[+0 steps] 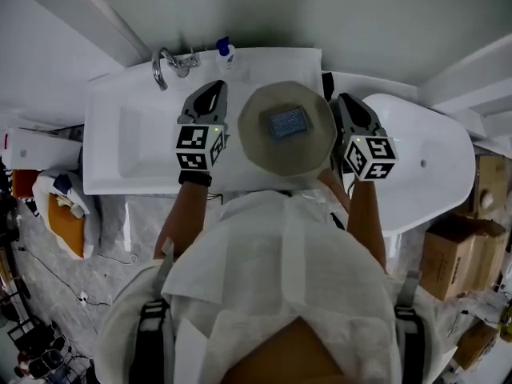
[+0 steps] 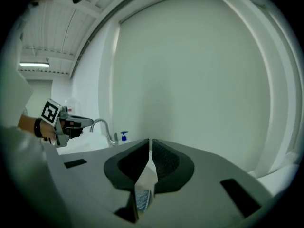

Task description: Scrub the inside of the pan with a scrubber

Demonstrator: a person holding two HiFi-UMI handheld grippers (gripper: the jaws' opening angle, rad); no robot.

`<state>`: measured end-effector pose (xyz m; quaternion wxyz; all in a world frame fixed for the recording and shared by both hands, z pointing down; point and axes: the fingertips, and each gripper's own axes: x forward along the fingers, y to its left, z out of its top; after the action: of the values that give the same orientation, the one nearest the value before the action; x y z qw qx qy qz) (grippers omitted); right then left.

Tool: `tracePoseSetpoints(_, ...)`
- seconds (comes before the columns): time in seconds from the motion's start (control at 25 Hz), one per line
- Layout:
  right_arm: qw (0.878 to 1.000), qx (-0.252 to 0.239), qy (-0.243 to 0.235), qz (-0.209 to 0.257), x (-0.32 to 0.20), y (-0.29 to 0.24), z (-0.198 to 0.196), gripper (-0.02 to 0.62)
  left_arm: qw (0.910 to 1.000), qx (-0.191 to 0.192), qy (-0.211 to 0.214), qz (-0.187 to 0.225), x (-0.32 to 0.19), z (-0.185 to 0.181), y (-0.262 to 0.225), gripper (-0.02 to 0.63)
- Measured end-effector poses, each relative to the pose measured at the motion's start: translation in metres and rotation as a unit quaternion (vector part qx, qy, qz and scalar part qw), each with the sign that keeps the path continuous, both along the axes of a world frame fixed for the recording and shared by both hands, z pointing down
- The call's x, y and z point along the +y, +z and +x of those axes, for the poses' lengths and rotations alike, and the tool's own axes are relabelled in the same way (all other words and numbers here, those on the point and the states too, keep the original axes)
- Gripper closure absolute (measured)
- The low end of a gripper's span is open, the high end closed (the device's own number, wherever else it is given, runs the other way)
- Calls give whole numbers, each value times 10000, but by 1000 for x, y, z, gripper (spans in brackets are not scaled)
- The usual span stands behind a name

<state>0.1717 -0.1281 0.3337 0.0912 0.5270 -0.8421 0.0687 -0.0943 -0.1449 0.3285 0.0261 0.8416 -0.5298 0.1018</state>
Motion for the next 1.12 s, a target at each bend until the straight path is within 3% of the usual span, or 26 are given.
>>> tracePoseSetpoints(0.2, 9953, -547, 434, 670, 14, -40, 38, 577, 9986, 64, -156, 506, 10, -14, -35, 584)
tracePoseSetpoints(0.4, 9932, -427, 506, 954, 19, -58, 47, 583, 9966, 91, -124, 810, 16, -17, -57, 584)
tracePoseSetpoints(0.6, 9937, -201, 392, 1031, 23, -63, 40, 586, 9966, 138, -98, 801, 22, -17, -59, 584)
tracePoseSetpoints(1.12, 9932, -253, 423, 1051, 30, -64, 49, 586, 9973, 183, -172, 694, 36, -20, -52, 584)
